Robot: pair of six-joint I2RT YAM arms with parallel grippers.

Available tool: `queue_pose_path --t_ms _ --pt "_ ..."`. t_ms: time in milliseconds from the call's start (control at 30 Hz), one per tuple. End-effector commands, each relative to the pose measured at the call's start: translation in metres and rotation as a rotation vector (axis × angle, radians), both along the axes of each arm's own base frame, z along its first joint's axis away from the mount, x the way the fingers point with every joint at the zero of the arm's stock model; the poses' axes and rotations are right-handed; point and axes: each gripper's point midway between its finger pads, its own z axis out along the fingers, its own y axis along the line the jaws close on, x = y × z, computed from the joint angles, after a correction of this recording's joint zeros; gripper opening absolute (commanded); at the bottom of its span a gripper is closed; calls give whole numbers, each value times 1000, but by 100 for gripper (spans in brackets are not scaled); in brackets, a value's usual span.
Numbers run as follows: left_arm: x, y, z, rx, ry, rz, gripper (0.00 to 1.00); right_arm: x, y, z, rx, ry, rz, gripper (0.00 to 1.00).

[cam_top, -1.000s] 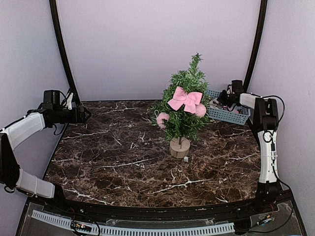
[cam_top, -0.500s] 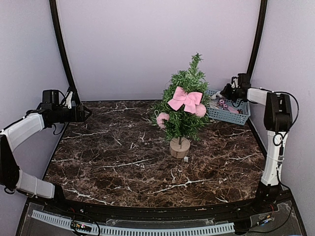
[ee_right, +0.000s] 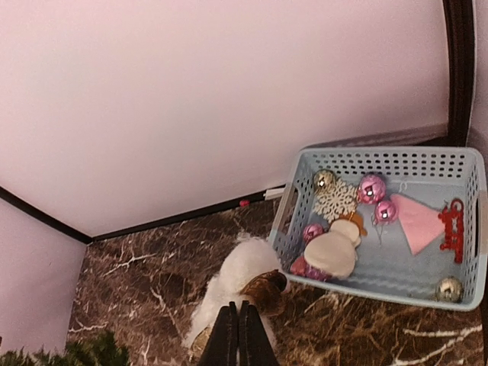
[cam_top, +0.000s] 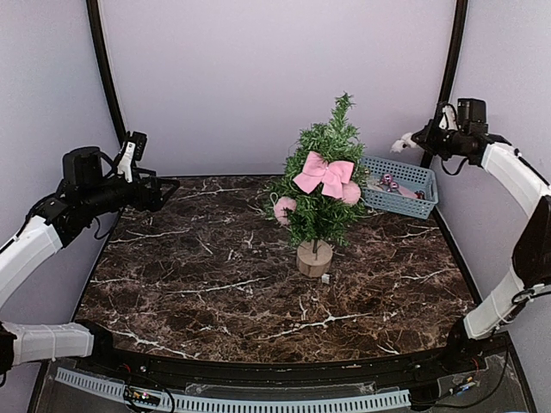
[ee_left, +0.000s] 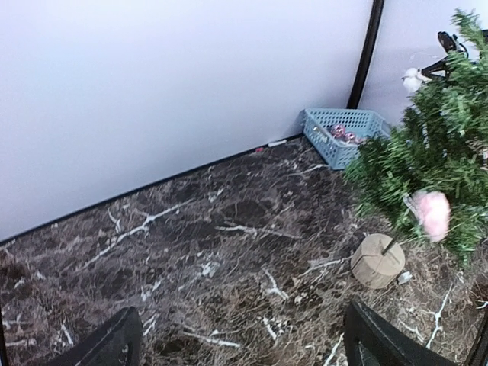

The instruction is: Decorate the small christmas tree

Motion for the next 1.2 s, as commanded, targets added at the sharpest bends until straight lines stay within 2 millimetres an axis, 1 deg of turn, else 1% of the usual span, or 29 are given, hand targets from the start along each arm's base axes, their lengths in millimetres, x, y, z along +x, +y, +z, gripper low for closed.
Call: queue_pose_path --t_ms 0,100,133,200,233,267,300,333,367,400,433,467,500,533,567,600,633,667,700,733,800,933,967,1000,1033,1067,1100,1133,1167 --pt "-28 -21 58 -25 -198 -41 93 -82 36 38 32 5 127 0" --pt "-46 -42 81 -38 -276 -93 92 -129 57 62 65 -2 201 0" --pt "-49 -47 85 -28 -295 -109 91 -143 64 68 86 -5 227 0" --pt "-61 -72 95 -14 -327 -166 91 -169 82 78 149 -14 301 0" --pt "-61 -81 100 -6 -336 -183 90 -182 91 82 180 -19 344 0" --pt "-70 -97 103 19 -358 -217 90 -193 101 85 206 -22 386 0" --pt "-71 -110 107 55 -385 -244 90 -205 109 87 225 -26 418 0" --pt "-82 -127 109 77 -403 -264 90 -214 114 89 239 -33 443 0" --pt "-82 -140 113 124 -440 -279 90 -223 120 90 253 -32 466 0" --pt "-95 -157 114 144 -460 -307 90 -231 125 92 269 -32 491 0" --pt "-96 -172 116 182 -492 -327 90 -239 131 92 290 -26 518 0" --pt "-107 -185 125 183 -517 -346 90 -246 136 92 307 -19 544 0" --pt "-108 -200 118 224 -533 -370 90 -253 140 91 319 -16 564 0" --pt "-121 -212 127 222 -561 -398 90 -257 145 89 327 -8 579 0" --pt "-122 -228 118 270 -575 -425 90 -262 148 86 333 1 591 0" --pt "-134 -238 131 254 -614 -434 90 -265 151 83 337 13 599 0" --pt "-136 -252 124 302 -637 -453 91 -269 155 80 340 25 608 0" --pt "-147 -262 134 294 -666 -461 92 -271 158 78 342 35 612 0" --pt "-148 -273 127 330 -680 -476 92 -272 161 75 347 44 619 0" --pt "-155 -285 128 330 -691 -499 93 -274 164 75 356 49 629 0" --pt "-159 -300 129 339 -704 -525 94 -277 171 74 369 63 647 0" --pt "-160 -319 129 357 -713 -558 96 -279 182 70 364 90 671 0" --pt "-161 -322 132 358 -718 -568 97 -280 185 70 365 95 678 0" --pt "-160 -327 124 385 -710 -582 97 -281 188 69 366 99 684 0" --pt "-160 -329 129 383 -716 -582 95 -281 190 70 368 99 691 0" --pt "-159 -333 121 408 -709 -592 93 -281 192 70 371 99 695 0" --pt "-158 -334 126 407 -713 -586 88 -281 193 71 372 99 697 0" --pt "-157 -338 120 427 -707 -592 85 -281 195 71 370 100 701 0" --pt "-156 -339 123 427 -709 -590 78 -281 196 71 369 101 703 0"
